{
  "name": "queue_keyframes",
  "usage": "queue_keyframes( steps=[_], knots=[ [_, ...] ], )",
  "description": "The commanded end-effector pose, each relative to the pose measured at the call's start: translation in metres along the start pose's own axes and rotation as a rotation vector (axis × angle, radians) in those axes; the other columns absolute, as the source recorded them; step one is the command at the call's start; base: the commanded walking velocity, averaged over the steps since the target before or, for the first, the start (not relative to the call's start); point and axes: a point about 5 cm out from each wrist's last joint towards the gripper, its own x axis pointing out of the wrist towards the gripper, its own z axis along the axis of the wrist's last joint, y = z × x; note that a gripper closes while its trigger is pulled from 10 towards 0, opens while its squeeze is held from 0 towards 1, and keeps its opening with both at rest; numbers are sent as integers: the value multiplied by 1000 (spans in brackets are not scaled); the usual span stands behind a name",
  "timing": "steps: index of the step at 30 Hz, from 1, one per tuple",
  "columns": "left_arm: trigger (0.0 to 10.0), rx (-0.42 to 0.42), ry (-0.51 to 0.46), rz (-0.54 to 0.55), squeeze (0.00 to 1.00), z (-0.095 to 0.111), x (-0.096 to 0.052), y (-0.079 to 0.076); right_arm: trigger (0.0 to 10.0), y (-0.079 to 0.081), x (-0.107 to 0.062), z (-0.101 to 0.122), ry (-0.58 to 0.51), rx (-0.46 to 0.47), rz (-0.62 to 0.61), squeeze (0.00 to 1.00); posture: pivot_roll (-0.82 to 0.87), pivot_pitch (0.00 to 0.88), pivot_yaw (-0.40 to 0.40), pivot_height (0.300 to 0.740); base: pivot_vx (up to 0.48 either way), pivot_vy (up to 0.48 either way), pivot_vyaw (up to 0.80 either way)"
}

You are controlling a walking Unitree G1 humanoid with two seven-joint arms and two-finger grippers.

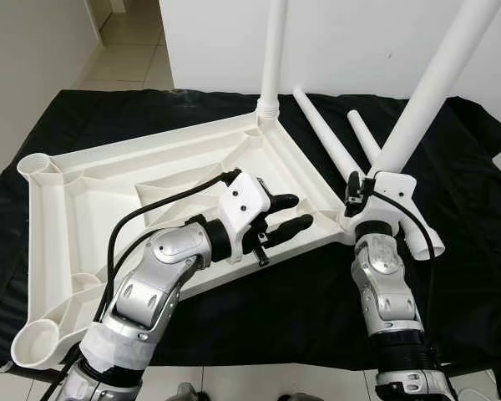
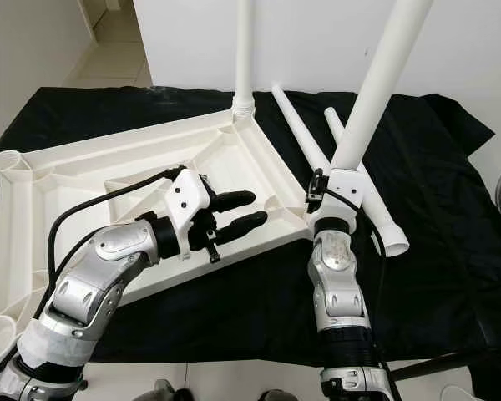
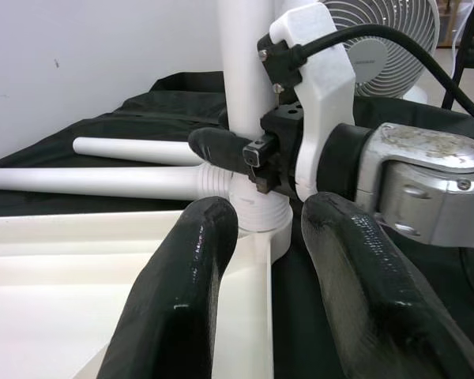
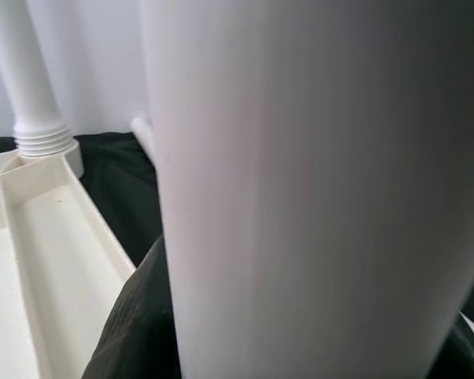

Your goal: Building children table

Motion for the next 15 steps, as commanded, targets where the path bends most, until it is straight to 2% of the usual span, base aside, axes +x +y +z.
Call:
queue_keyframes(
  steps=[1,8,15],
  knots=[
    [10000,12,-3,23,0,1,2,1,10000,-24,-7,-41,190,-56,-138,0,-115,64,40,740,0,0,0],
    [10000,14,-3,20,0,1,2,1,10000,-23,-1,-45,222,-35,-234,0,-118,61,44,740,0,0,0],
    [10000,11,-6,25,0,1,3,1,10000,-11,9,-43,232,15,-278,0,-109,70,42,740,0,0,0]
  ],
)
